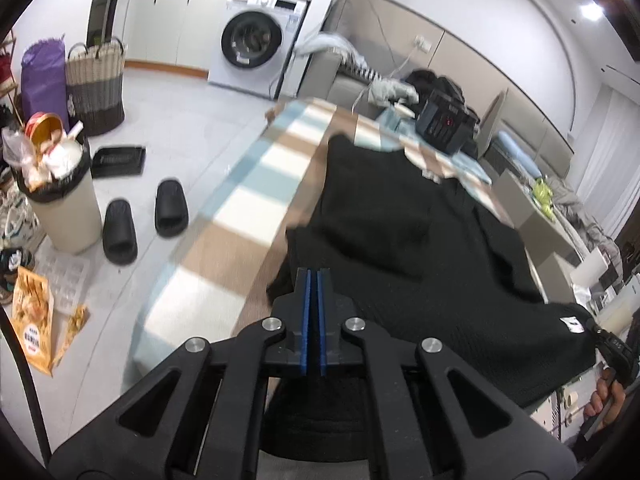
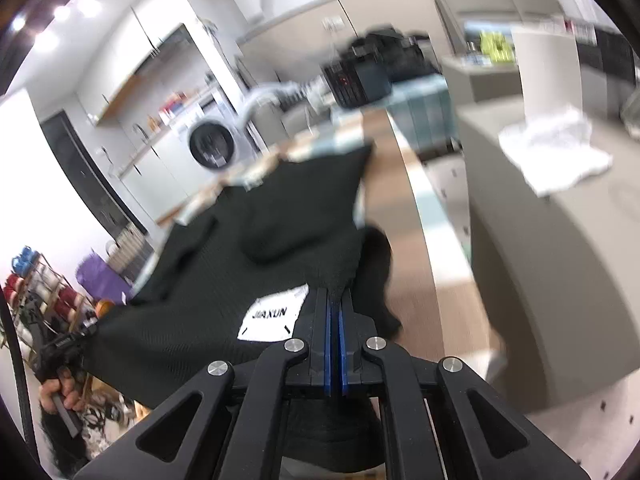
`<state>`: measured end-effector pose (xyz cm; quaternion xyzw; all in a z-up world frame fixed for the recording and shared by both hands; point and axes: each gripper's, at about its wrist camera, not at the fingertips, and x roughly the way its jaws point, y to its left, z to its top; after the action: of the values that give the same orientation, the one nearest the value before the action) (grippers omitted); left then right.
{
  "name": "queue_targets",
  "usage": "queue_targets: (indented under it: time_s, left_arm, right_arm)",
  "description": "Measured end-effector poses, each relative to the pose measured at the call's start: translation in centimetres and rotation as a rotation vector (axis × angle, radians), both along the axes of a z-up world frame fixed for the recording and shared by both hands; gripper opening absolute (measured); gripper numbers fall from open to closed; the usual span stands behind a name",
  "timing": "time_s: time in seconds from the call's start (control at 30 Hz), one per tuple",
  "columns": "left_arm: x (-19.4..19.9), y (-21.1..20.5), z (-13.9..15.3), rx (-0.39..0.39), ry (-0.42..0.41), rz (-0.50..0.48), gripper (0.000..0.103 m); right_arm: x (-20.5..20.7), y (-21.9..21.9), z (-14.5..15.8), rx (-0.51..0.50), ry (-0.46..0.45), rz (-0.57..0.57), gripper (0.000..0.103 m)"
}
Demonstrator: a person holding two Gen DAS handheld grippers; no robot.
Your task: Fold small clothes
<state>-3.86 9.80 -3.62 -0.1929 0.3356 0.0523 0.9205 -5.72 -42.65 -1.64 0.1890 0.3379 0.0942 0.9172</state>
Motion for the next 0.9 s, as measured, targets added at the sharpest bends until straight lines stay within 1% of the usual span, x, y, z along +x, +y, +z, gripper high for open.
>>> queue_targets:
  time_s: [0.1, 0.17, 0.23, 0.3, 0.37, 0.43, 0.5, 0.53, 0.57, 0.63, 0.67, 0.7, 0.73, 0.77, 0.8, 0.9]
  left_arm:
    - [1.5, 0.6, 1.3, 0.011, -0.032, 0.005, 0.001]
    - [3.0, 1.0, 1.7, 0.016, -0.037, 0.010, 0.001]
    - [4.8, 1.4, 1.5, 0.022, -0.031, 0.017, 0.000]
    - [6.8, 2.0, 0.8, 0.031, -0.007, 0.035, 0.000]
    - [8.6, 2.9, -0.3, 0.007, 0.038, 0.055, 0.000]
    - [9.4, 3.5, -1.4, -0.041, 0.065, 0.042, 0.000]
    - [9.5, 3.8, -2.3, -0.048, 0.094, 0.044, 0.000]
    - [9.4, 3.8, -2.8, -0.047, 0.122, 0.034, 0.000]
    - [9.4, 3.9, -3.4, -0.051, 0.141, 0.030, 0.001]
    - [8.9, 4.1, -4.2, -0.086, 0.171, 0.021, 0.011]
    - [8.3, 4.2, -4.5, -0.111, 0.176, 0.020, 0.020]
    - [7.6, 4.3, -4.6, -0.140, 0.169, 0.017, 0.030]
    - [7.1, 4.3, -4.5, -0.154, 0.161, 0.013, 0.035]
    - [6.4, 4.3, -4.5, -0.170, 0.151, 0.013, 0.042]
    - [5.8, 4.3, -4.3, -0.187, 0.141, 0.012, 0.046]
    - [4.6, 4.1, -3.7, -0.206, 0.110, -0.011, 0.047]
  right_arm:
    - [1.0, 0.2, 1.6, -0.003, -0.046, -0.021, 0.003]
    - [2.2, 0.2, 1.7, -0.001, -0.049, -0.042, 0.003]
    - [3.8, 0.1, 1.1, -0.003, -0.021, -0.085, 0.003]
    - [5.3, -0.1, 0.1, 0.019, 0.011, -0.122, 0.003]
    - [6.6, -0.6, -1.1, 0.039, 0.065, -0.145, 0.003]
    - [7.2, -1.1, -2.4, 0.052, 0.107, -0.151, 0.003]
    - [7.1, -1.2, -3.1, 0.036, 0.148, -0.140, 0.003]
    - [6.9, -1.4, -3.5, 0.033, 0.166, -0.134, 0.003]
    - [6.6, -1.5, -3.6, 0.040, 0.175, -0.128, 0.008]
    - [6.2, -2.0, -4.0, 0.054, 0.199, -0.117, 0.018]
    - [6.0, -2.3, -4.2, 0.064, 0.207, -0.116, 0.025]
    - [5.9, -2.5, -4.4, 0.076, 0.213, -0.109, 0.028]
    - [5.7, -2.7, -4.5, 0.088, 0.214, -0.101, 0.028]
    - [5.7, -2.9, -4.5, 0.098, 0.214, -0.098, 0.030]
    - [5.6, -3.0, -4.6, 0.107, 0.214, -0.095, 0.033]
    - [5.6, -3.1, -4.3, 0.110, 0.203, -0.084, 0.035]
